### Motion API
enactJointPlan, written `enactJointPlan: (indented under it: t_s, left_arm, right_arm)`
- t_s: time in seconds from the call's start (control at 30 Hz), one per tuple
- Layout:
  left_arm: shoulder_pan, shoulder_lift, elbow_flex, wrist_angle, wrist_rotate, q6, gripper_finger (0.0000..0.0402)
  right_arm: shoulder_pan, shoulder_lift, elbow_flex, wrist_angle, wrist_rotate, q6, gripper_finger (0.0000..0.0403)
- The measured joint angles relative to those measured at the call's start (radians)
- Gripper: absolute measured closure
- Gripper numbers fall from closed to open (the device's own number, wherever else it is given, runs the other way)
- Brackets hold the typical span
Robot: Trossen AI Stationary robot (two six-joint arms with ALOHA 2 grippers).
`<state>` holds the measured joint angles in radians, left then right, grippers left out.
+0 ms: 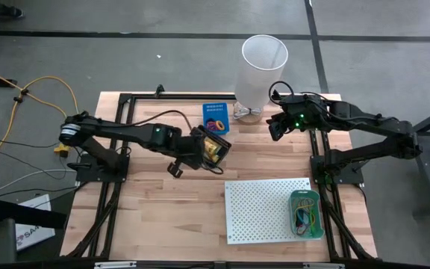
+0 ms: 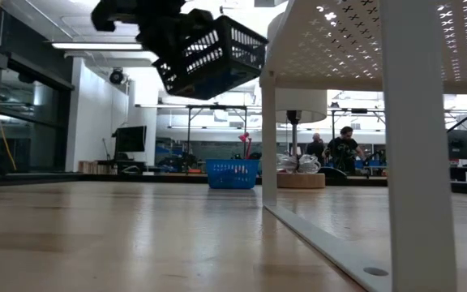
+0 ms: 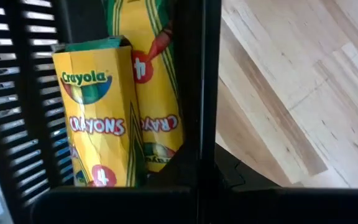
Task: Pick & Place Office Desk Supplies
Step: Put the black bin with the crayon boxes on the shelf
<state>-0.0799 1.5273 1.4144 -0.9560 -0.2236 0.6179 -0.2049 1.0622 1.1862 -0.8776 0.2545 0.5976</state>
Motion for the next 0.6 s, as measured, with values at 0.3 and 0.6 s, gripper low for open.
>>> enactJointPlan:
  t_s: [0.3,0.6]
  left_arm:
    - [-0.019,0.098,0.175,-0.166,0.005,0.092,0.0401]
    - [-0.055,0.099,0.175,-0.186,0.008,0.086,0.0401]
  right_arm:
    - [0.0,0.0,0.0,0.0,0.0,0.0,0.0277]
    - [0.0,0.0,0.0,0.003,0.0,0.0,0.0277]
